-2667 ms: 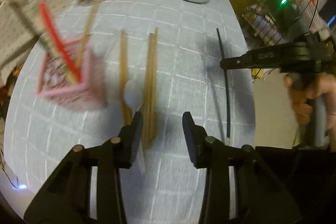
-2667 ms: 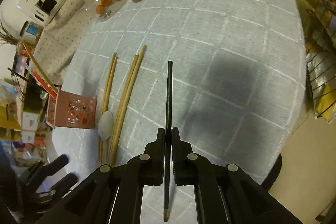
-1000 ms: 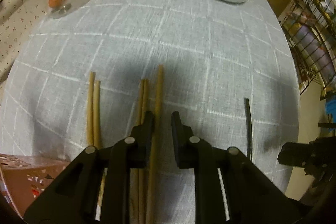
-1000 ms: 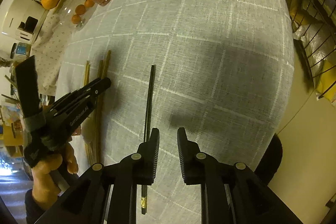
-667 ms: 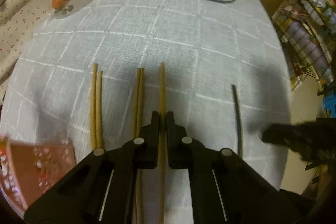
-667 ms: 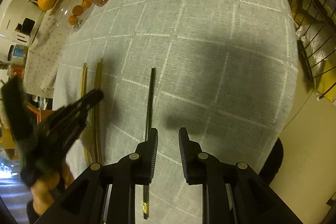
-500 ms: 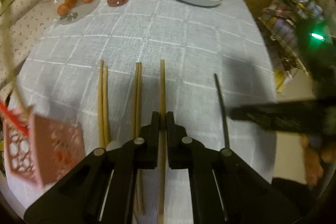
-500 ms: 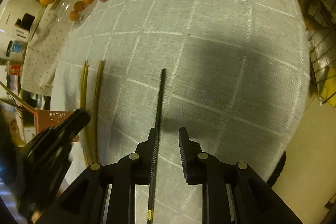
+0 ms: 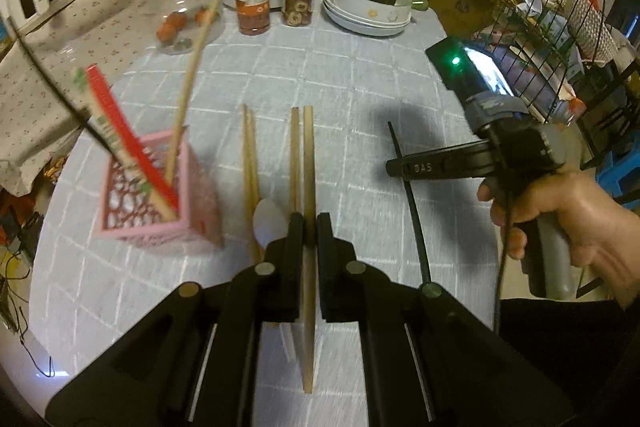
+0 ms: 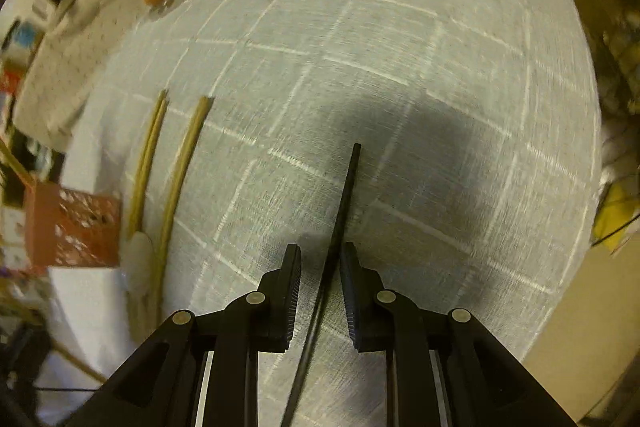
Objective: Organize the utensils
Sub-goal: 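Lift both held chopsticks and carry them over the pink basket, then open both tools to drop the chopsticks into the basket, then move the right tool away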
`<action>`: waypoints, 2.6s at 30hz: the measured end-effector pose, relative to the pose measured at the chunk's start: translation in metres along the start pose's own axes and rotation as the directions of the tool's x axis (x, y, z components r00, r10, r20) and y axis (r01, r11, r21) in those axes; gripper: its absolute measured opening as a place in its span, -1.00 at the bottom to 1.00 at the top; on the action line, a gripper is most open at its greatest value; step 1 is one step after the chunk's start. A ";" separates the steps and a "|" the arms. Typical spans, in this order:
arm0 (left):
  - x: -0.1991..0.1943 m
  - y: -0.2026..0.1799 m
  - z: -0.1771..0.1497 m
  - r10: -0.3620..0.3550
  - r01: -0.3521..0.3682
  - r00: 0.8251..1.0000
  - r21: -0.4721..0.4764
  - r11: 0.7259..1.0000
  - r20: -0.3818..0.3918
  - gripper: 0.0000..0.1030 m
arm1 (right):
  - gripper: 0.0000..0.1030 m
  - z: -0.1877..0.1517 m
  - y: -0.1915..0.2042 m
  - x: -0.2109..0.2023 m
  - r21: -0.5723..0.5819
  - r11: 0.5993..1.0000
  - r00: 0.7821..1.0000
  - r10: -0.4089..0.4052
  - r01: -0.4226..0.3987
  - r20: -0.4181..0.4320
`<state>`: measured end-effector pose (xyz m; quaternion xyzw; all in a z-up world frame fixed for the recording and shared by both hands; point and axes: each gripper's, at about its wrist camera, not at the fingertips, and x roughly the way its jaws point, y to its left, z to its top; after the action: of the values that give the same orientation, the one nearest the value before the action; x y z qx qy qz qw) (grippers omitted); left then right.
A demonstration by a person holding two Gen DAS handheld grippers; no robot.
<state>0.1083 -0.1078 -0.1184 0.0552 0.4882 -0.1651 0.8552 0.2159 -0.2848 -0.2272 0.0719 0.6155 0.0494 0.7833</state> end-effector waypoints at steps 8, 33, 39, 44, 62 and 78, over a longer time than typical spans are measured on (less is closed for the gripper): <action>-0.024 0.018 -0.012 -0.031 0.034 0.998 -0.058 0.998 0.051 -0.86 | -0.88 -0.003 0.006 -0.003 -0.014 0.999 0.999 -0.034 0.035 0.025; -0.151 0.052 -0.014 -0.096 0.146 0.909 -0.096 0.985 0.405 -0.86 | -0.89 -0.075 0.088 -0.184 -0.276 0.958 0.900 0.183 -0.073 0.395; -0.173 0.070 -0.010 -0.014 0.099 0.859 -0.139 0.985 0.512 -0.86 | -0.89 -0.075 0.105 -0.218 -0.322 0.943 0.855 0.233 -0.083 0.463; -0.173 0.083 -0.006 0.032 0.083 0.834 -0.182 0.980 0.551 -0.86 | -0.89 -0.071 0.116 -0.231 -0.335 0.936 0.838 0.268 -0.109 0.475; -0.106 0.121 0.020 0.148 -0.011 0.877 -0.289 0.957 0.458 -0.86 | -0.89 -0.063 0.142 -0.252 -0.350 0.920 0.774 0.347 -0.173 0.530; -0.070 0.126 0.028 0.139 -0.023 0.936 -0.338 0.941 0.324 -0.50 | -0.89 -0.040 0.168 -0.234 -0.375 0.907 0.757 0.380 -0.191 0.531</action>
<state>0.1402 0.0191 -0.0530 -0.0971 0.3497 -0.0525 0.9303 0.1230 -0.1561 0.0165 0.0589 0.3063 0.2370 0.9201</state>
